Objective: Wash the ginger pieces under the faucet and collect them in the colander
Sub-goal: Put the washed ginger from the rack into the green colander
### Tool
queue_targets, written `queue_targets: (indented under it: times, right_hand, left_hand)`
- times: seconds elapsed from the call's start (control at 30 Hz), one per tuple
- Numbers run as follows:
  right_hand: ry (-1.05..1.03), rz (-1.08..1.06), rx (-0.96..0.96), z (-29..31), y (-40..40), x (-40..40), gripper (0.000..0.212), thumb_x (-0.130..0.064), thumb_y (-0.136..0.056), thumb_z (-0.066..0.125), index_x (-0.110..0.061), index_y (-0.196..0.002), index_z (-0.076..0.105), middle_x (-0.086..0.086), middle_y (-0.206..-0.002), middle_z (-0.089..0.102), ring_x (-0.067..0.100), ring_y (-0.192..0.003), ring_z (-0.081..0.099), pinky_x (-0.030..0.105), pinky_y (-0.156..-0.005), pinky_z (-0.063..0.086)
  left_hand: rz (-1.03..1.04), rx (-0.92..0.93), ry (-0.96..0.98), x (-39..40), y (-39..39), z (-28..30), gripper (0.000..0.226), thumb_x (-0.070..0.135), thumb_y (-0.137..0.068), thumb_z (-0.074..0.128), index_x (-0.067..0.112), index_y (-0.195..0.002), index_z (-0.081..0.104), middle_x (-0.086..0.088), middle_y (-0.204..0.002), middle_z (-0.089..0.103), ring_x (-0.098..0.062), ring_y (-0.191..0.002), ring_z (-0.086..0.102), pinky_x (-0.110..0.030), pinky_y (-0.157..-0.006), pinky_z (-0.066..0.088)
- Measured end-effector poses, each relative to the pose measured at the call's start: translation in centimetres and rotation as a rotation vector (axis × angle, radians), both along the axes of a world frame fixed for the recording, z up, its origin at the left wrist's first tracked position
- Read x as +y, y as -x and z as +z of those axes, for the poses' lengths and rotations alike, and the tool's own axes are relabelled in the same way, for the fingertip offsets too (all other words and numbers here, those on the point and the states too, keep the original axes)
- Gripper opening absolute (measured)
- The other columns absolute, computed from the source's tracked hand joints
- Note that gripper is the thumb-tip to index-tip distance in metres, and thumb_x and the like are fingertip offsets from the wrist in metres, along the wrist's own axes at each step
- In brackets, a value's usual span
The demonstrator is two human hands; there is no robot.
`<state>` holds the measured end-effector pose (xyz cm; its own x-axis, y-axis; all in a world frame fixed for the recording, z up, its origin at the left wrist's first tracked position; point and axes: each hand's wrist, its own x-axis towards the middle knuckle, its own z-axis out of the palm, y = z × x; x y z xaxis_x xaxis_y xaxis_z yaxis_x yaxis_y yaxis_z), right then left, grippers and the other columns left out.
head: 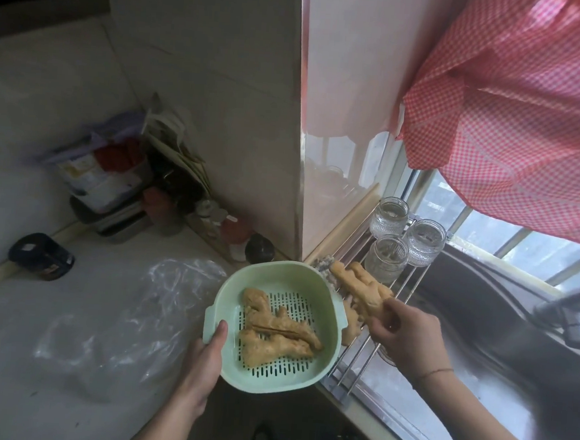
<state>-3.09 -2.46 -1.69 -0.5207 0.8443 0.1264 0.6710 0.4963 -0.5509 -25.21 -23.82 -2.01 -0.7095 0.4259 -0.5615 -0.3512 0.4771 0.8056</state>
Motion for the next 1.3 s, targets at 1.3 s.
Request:
queue_targets:
  times: [1.3]
  right_hand:
    - [0.253, -0.119, -0.466, -0.3, 2.1, 4.1, 0.012, -0.035, -0.085, 0.063, -0.031, -0.096, 0.064, -0.003, -0.081, 0.063, 0.021, -0.074, 0.060, 0.031, -0.063, 0.051]
  left_hand:
    - [-0.013, -0.048, -0.054, 0.7, -0.9, -0.1, 0.032, 0.038, -0.099, 0.050, 0.015, -0.101, 0.073, -0.002, -0.093, 0.079, -0.022, -0.091, 0.074, -0.043, -0.087, 0.057]
